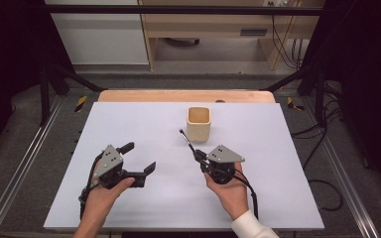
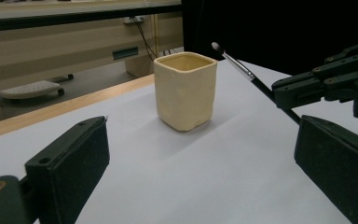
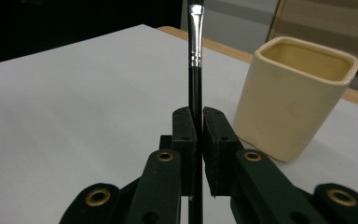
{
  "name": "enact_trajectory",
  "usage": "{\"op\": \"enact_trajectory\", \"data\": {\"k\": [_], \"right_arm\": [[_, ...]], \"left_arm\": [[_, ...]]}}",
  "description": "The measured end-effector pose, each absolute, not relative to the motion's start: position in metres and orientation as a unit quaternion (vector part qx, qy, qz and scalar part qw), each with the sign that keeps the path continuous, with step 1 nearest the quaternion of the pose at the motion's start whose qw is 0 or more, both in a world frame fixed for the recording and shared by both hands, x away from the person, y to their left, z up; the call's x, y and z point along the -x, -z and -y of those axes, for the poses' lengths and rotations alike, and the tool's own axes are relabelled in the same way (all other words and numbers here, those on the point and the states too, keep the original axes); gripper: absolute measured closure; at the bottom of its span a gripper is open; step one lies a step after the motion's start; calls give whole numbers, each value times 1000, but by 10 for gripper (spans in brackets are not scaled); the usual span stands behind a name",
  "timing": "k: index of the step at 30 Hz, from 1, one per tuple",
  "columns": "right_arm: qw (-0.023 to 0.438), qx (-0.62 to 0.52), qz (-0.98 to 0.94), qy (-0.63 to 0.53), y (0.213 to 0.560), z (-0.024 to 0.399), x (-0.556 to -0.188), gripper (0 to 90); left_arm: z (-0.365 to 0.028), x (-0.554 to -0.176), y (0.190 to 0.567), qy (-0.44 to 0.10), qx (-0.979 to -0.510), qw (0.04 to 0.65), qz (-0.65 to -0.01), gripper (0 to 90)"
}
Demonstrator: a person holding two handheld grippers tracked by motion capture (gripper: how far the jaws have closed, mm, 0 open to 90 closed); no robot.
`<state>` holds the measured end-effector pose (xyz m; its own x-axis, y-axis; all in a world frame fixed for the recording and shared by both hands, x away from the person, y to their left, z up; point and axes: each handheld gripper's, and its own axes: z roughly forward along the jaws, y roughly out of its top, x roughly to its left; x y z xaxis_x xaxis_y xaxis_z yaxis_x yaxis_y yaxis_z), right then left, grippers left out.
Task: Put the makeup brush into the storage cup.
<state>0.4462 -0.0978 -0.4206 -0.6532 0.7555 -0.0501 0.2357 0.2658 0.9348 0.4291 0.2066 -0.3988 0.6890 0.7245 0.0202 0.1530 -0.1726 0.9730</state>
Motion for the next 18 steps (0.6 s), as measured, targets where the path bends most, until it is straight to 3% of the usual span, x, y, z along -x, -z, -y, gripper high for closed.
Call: {"op": "enact_trajectory", "data": {"k": [18], "right_arm": [[269,-299,-747,-529,421,88,-439,837]], "left_arm": [[-187,-424,389,-239,-720,581,-295,28]]}}
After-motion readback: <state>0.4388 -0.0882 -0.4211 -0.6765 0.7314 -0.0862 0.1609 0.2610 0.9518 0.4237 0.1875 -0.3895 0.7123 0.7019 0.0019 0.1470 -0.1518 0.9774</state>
